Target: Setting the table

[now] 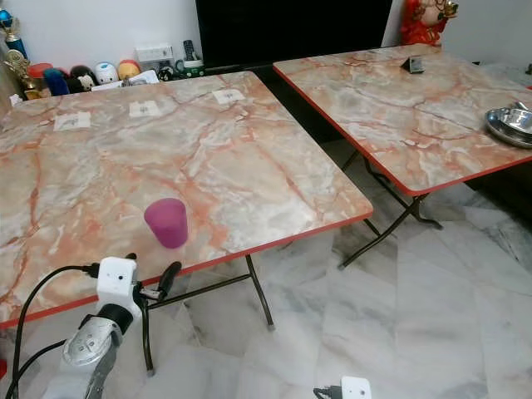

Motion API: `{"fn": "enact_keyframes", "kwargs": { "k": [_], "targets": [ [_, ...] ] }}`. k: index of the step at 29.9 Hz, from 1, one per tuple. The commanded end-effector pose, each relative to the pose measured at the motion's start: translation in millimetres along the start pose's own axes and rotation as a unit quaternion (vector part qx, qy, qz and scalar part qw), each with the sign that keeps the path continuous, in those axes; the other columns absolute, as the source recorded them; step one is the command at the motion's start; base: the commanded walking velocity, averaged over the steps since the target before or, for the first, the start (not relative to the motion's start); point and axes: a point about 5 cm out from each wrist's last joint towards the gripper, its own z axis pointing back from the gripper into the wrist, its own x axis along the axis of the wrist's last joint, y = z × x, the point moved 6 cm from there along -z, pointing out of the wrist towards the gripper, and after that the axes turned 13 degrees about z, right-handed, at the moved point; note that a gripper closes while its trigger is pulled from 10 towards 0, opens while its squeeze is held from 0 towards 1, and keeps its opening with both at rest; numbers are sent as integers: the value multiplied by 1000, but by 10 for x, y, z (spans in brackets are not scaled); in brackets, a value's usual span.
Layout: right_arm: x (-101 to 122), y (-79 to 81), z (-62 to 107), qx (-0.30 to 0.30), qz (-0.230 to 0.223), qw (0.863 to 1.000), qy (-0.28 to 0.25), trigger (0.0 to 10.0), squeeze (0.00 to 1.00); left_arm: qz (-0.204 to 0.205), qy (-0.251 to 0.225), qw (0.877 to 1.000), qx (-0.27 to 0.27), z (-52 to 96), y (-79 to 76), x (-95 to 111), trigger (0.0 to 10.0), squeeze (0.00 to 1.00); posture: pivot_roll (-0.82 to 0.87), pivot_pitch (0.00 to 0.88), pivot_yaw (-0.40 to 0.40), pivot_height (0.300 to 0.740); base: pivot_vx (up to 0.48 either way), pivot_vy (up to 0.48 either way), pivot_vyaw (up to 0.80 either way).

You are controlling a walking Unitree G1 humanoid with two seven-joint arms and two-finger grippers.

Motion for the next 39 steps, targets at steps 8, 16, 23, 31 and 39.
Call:
{"fn": "enact_keyframes", "kwargs": {
  "k": [8, 16, 23, 31, 39],
  "targets": [
    [-58, -33, 12, -4, -4, 1000, 6, 10000, 0, 8, -4, 1000, 1, -203, -47, 16, 10000, 0, 37, 70, -26, 740, 0, 0, 0],
    [-32, -52, 9, -6, -4, 1000, 2, 10000, 0, 21, 3, 1000, 6, -362, -111, 9, 10000, 0, 24, 68, -25, 740, 0, 0, 0],
    [-46, -59, 11, -8, -7, 1000, 4, 10000, 0, 28, 4, 1000, 10, -423, -100, 8, 10000, 0, 12, 71, -17, 740, 0, 0, 0],
    [-78, -68, 20, -9, -7, 1000, 6, 10000, 0, 35, -2, 999, 22, -504, -80, 69, 10000, 0, 9, 73, -17, 740, 0, 0, 0],
    [-77, -58, 20, -9, -5, 1000, 5, 10000, 0, 45, -2, 999, 21, -590, -136, 113, 10000, 0, -2, 80, -18, 740, 0, 0, 0]
  ]
}}
